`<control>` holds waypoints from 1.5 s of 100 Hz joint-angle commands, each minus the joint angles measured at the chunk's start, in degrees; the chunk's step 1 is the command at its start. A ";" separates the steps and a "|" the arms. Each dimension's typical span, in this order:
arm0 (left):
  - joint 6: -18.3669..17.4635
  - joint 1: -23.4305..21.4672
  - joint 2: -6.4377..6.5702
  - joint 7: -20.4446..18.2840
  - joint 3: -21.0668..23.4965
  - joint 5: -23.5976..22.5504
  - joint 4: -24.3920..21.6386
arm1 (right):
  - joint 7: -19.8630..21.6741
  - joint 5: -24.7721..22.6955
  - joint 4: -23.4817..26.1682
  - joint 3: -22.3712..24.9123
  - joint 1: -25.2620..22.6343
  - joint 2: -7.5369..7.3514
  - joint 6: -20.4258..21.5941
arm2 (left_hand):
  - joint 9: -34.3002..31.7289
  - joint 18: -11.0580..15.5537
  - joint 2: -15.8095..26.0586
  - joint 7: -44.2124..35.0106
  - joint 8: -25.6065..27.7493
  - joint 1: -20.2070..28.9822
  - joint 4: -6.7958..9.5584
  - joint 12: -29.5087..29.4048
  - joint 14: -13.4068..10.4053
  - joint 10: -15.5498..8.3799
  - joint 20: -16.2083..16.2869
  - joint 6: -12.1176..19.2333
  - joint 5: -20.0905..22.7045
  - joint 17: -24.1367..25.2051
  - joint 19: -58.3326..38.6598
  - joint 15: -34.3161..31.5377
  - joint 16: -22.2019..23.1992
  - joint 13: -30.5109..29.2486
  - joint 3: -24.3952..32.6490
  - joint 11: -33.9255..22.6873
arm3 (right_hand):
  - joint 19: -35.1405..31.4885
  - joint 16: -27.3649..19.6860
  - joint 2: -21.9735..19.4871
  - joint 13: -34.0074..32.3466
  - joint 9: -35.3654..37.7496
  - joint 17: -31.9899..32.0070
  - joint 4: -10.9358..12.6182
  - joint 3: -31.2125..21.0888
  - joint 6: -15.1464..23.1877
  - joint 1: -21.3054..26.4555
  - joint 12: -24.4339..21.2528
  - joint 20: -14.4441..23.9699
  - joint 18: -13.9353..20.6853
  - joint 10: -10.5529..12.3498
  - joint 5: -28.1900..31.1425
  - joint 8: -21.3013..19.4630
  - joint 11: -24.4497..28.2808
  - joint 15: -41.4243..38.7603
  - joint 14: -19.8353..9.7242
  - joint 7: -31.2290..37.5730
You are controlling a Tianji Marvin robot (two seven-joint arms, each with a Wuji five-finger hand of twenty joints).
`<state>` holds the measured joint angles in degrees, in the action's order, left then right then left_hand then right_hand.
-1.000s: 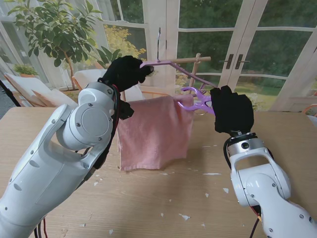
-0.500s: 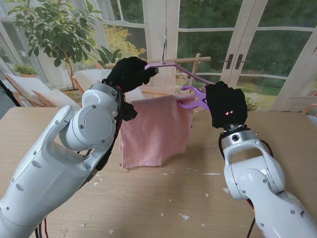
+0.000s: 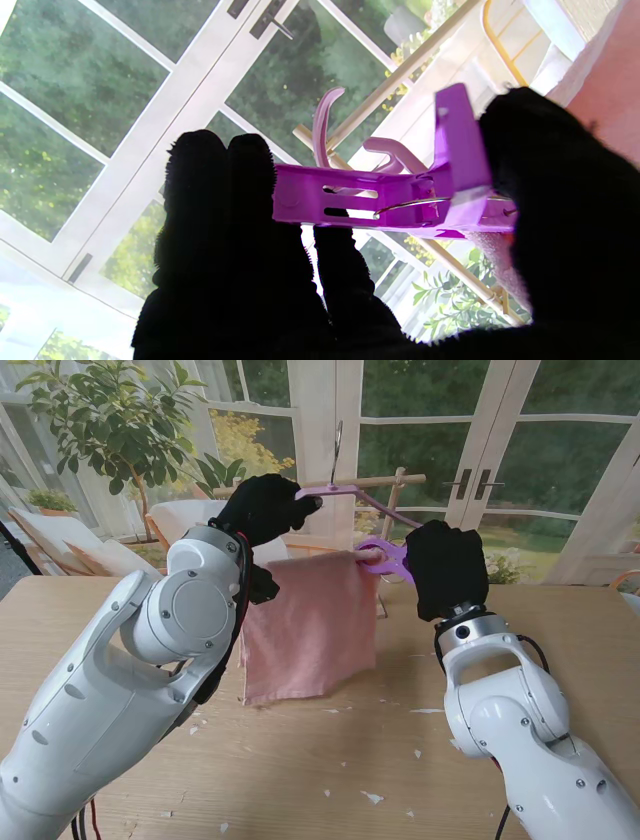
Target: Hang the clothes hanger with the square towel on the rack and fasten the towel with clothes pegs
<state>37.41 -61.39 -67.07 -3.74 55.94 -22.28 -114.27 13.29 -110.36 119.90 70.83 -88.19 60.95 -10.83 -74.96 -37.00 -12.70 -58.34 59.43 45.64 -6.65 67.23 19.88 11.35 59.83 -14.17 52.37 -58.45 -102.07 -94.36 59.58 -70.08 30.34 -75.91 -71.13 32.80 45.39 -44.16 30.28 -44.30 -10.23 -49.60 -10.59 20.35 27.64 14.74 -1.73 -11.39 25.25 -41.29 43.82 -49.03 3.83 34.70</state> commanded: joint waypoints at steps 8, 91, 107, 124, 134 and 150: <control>0.64 0.40 -0.29 -0.81 -0.19 0.29 -0.76 | 1.97 -0.55 1.40 -0.35 -0.70 0.56 0.74 | -2.48 1.39 2.67 -0.56 0.12 -0.56 1.17 -0.50 -1.99 -2.21 -0.37 -2.03 1.71 -2.34 -13.47 -4.37 -0.51 -2.26 -1.56 -1.90 | 8.51 -5.19 -11.16 9.78 -5.43 9.45 5.68 3.24 0.73 -0.95 -4.10 25.70 -9.41 3.16 -2.95 2.32 -1.51 10.40 5.95 -6.45; -7.96 -2.43 0.53 -1.29 3.21 0.46 1.25 | -12.92 25.88 3.17 3.14 -2.29 1.21 -6.39 | -2.25 -1.54 1.95 -0.67 0.25 -2.12 1.01 -0.06 -0.63 -1.31 -0.27 -1.23 1.78 -2.17 -11.46 -3.49 -0.06 -2.16 0.49 -1.57 | 23.84 -15.91 -17.66 21.84 -10.93 26.01 6.55 11.75 -4.36 -7.10 -10.39 9.99 -15.26 0.06 -5.90 6.85 -10.84 24.35 7.65 -17.85; -12.97 -2.05 0.77 -1.86 4.21 1.78 4.41 | -14.85 30.90 1.67 3.37 -0.42 1.38 -5.97 | -2.18 -2.45 1.52 -0.55 0.19 -3.04 0.90 0.47 0.27 -0.74 0.06 -1.12 1.95 -2.12 -10.78 -2.94 0.41 -2.12 1.89 -1.30 | 27.77 -16.86 -17.17 22.10 -10.80 28.20 6.60 11.92 -4.42 -6.21 -10.74 6.59 -11.05 0.06 -5.29 7.45 -11.62 26.37 6.57 -18.04; -19.10 -2.07 1.11 -2.59 5.31 2.86 6.94 | -14.48 39.59 -0.32 3.31 2.19 1.54 -3.34 | -1.93 -2.99 0.66 -0.57 0.26 -4.60 0.62 1.19 0.58 -0.32 0.27 -0.68 2.00 -2.19 -9.47 -2.34 0.92 -2.08 4.33 -0.90 | 28.49 -17.09 -17.23 19.41 -7.23 27.70 6.63 12.15 -2.84 -4.66 -11.10 4.49 -8.40 1.23 -2.72 7.84 -12.47 26.62 5.80 -17.12; -21.77 -2.10 1.24 -2.93 5.91 3.91 8.05 | -13.42 43.83 -1.49 3.03 3.51 1.59 -1.92 | -1.58 -2.99 0.47 -0.51 0.25 -4.99 0.57 1.46 0.99 0.09 -0.02 -0.65 1.85 -2.17 -9.06 -1.77 1.14 -2.00 4.95 -0.77 | 27.27 -17.00 -17.39 16.39 -4.26 26.76 6.74 13.16 -1.20 -3.39 -10.84 4.09 -7.46 2.36 -0.67 7.95 -12.28 26.37 4.81 -15.91; -24.49 -2.16 1.27 -3.28 6.43 5.96 9.30 | -12.02 48.07 -2.99 1.97 5.62 1.63 -0.82 | -1.43 -2.99 -0.01 -0.57 0.18 -6.07 0.38 2.07 1.48 0.37 -0.50 -0.44 1.92 -2.15 -8.74 -0.88 2.24 -2.02 6.60 -0.52 | 26.20 -17.02 -17.26 13.28 -1.40 25.68 6.79 13.48 0.48 -1.80 -10.64 3.95 -6.56 3.51 1.37 7.91 -12.03 26.27 3.93 -14.73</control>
<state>13.58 -63.63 -65.81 -6.03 62.05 -17.06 -105.18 -0.31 -62.14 117.23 73.26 -83.19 62.13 -11.94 -74.96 -37.69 -14.09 -58.34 59.43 42.67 -6.63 67.99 20.36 11.35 59.46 -14.03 52.38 -58.46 -102.08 -94.15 60.50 -70.08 35.16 -75.91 -44.18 16.25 28.64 -29.30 28.03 -18.09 -7.25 -37.38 -11.36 17.70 16.83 14.74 -10.00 -8.90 25.93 -33.88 32.10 -23.34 9.07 19.43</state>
